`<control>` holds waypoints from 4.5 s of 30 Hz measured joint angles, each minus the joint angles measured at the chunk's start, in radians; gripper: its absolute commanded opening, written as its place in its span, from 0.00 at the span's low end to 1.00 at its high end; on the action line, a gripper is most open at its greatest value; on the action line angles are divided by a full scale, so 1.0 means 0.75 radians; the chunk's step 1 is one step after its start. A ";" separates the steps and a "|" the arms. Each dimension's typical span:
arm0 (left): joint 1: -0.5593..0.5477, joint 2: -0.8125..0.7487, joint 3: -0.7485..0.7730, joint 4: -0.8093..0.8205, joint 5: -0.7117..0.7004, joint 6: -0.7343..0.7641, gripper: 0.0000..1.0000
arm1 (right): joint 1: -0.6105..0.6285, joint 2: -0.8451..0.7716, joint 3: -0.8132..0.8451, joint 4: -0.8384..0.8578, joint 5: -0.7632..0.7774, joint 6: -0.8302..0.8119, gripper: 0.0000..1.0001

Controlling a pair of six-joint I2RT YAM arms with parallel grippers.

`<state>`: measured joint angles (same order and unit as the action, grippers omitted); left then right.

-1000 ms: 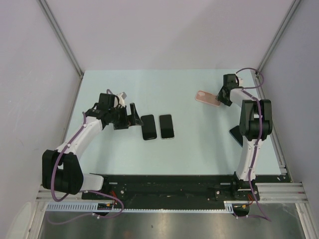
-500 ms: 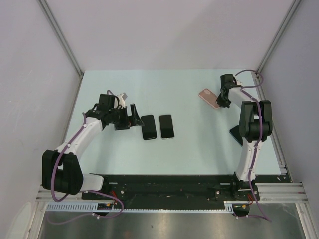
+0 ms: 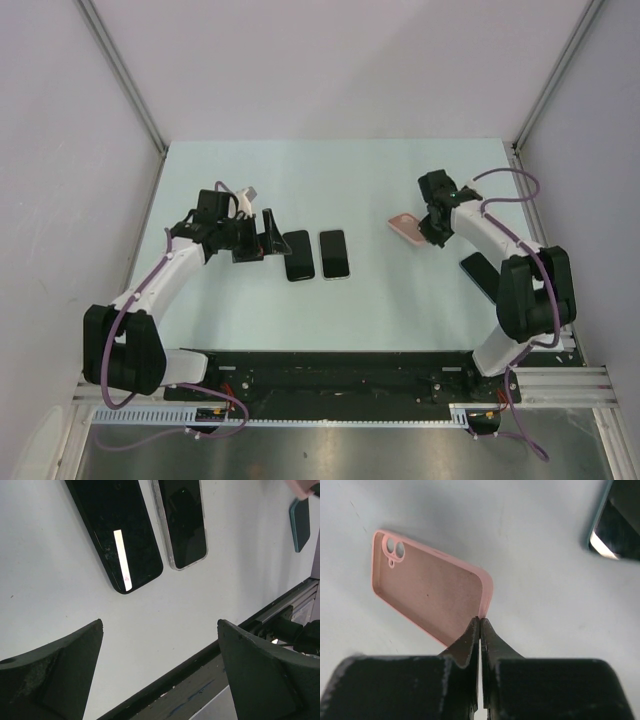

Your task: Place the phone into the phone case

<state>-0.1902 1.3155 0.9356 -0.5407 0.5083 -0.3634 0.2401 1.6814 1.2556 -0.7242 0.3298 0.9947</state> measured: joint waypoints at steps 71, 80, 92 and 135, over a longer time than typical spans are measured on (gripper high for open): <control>-0.043 -0.051 -0.034 0.054 0.087 -0.006 0.99 | 0.115 -0.269 -0.262 0.104 0.046 -1.697 0.93; -0.049 -0.053 -0.034 0.068 0.091 -0.006 0.99 | -0.213 -0.195 -0.250 -0.027 -0.175 -1.944 0.93; -0.049 -0.043 -0.034 0.071 0.096 -0.006 0.99 | -0.334 0.080 -0.046 -0.154 -0.258 -2.058 0.91; -0.020 -0.001 -0.034 0.071 0.110 -0.016 0.98 | -0.452 0.388 0.138 -0.243 -0.436 -2.039 0.49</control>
<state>-0.2050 1.3151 0.9104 -0.4873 0.5907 -0.3752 -0.0986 1.9720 1.3590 -0.9066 0.0029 -0.5343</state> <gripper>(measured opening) 0.985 0.763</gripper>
